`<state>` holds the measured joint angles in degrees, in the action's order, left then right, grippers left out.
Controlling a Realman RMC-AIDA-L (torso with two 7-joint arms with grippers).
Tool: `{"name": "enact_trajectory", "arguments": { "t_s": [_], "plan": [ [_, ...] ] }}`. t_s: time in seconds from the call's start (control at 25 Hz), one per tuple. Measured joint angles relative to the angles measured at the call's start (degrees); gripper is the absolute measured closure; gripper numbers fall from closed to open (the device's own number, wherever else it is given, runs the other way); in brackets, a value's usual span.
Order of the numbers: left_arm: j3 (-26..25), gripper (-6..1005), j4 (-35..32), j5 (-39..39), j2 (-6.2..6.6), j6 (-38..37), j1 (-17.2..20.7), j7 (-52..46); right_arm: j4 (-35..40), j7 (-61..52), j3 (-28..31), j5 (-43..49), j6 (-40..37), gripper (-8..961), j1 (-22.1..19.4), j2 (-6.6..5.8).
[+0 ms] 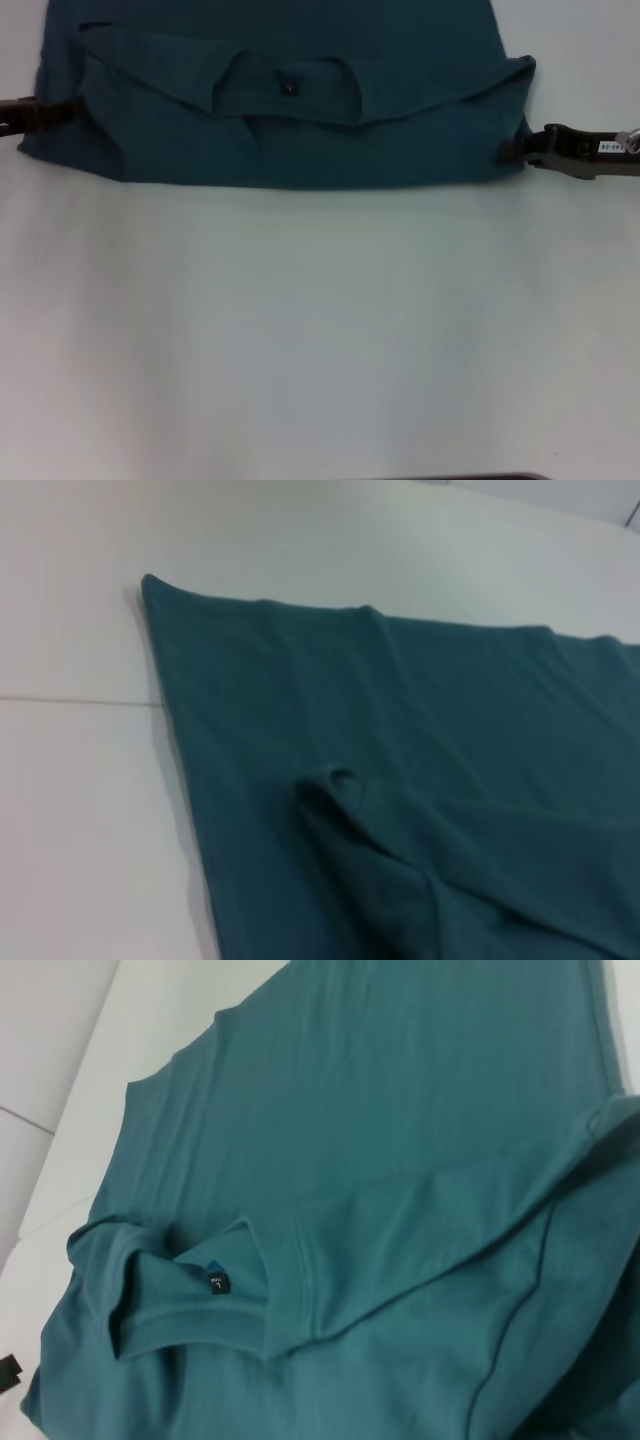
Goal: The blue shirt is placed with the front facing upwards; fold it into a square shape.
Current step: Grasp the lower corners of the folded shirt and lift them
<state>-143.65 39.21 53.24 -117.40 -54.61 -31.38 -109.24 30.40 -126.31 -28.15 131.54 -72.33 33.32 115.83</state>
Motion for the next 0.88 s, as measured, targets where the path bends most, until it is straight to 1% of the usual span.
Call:
{"name": "enact_trajectory", "arguments": {
  "t_s": [0.36,0.6,0.88],
  "plan": [
    [0.21,276,-0.25,-4.15,-0.14,1.28,-0.77,-0.03,0.10,-0.09,0.04,-0.43,-0.03,889,0.03,-0.18],
    [0.42,279,-1.02,-4.44,-0.35,2.64,-1.26,0.02,0.13,-0.51,0.03,-0.51,-0.02,885,0.22,-0.18],
    [2.38,282,-1.77,-4.46,-0.32,4.40,-1.75,0.00,0.13,-0.60,0.02,-0.51,0.01,881,0.21,-0.18]
  ]
}}
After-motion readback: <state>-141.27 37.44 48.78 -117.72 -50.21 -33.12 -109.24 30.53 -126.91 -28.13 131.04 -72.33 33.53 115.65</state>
